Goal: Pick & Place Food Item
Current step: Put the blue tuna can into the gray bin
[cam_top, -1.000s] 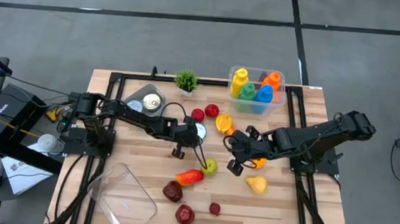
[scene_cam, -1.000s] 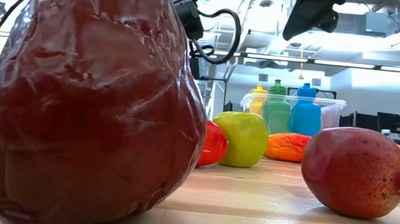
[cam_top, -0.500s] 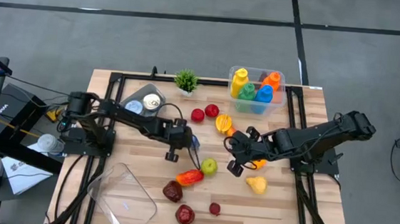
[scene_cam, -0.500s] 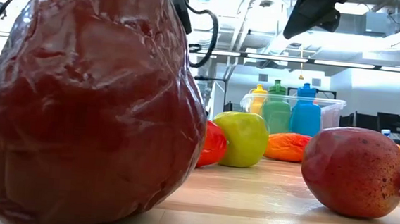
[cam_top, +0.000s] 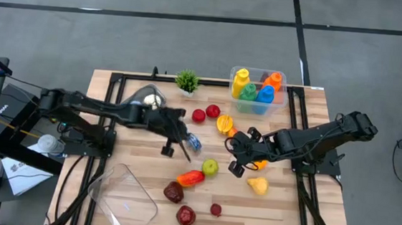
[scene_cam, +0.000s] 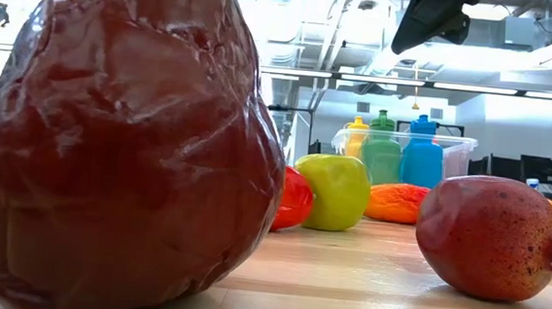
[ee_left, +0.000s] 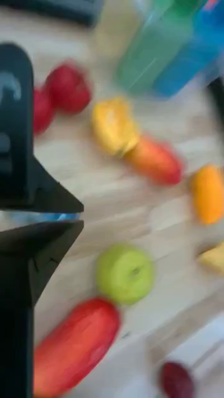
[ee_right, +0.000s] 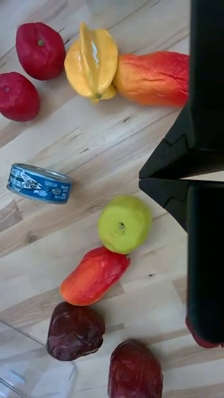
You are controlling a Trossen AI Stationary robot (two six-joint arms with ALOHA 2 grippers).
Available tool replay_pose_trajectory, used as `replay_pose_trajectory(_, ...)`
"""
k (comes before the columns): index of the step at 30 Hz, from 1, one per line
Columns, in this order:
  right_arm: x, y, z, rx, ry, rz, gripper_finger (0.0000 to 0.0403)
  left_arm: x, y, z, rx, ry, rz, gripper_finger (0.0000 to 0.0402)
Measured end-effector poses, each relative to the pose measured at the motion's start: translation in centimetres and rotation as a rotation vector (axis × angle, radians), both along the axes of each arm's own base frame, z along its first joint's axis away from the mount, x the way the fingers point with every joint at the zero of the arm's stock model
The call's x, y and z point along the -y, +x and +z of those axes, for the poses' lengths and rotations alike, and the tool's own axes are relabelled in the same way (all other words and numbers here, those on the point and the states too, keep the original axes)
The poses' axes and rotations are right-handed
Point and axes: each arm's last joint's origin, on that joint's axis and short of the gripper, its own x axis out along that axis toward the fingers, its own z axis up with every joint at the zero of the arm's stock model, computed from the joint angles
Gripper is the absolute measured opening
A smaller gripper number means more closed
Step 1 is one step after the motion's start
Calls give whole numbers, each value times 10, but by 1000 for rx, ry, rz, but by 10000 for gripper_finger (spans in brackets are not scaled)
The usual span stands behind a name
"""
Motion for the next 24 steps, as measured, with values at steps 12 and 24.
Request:
replay_pose_trajectory(12,0,0,0,-6,-4,6,0,-45,10,-21,-12,-101,-200,228)
replay_pose_trajectory(24,-1,0,0,-11,21,14,0,-51,39,-83,-144,-102,-203,278)
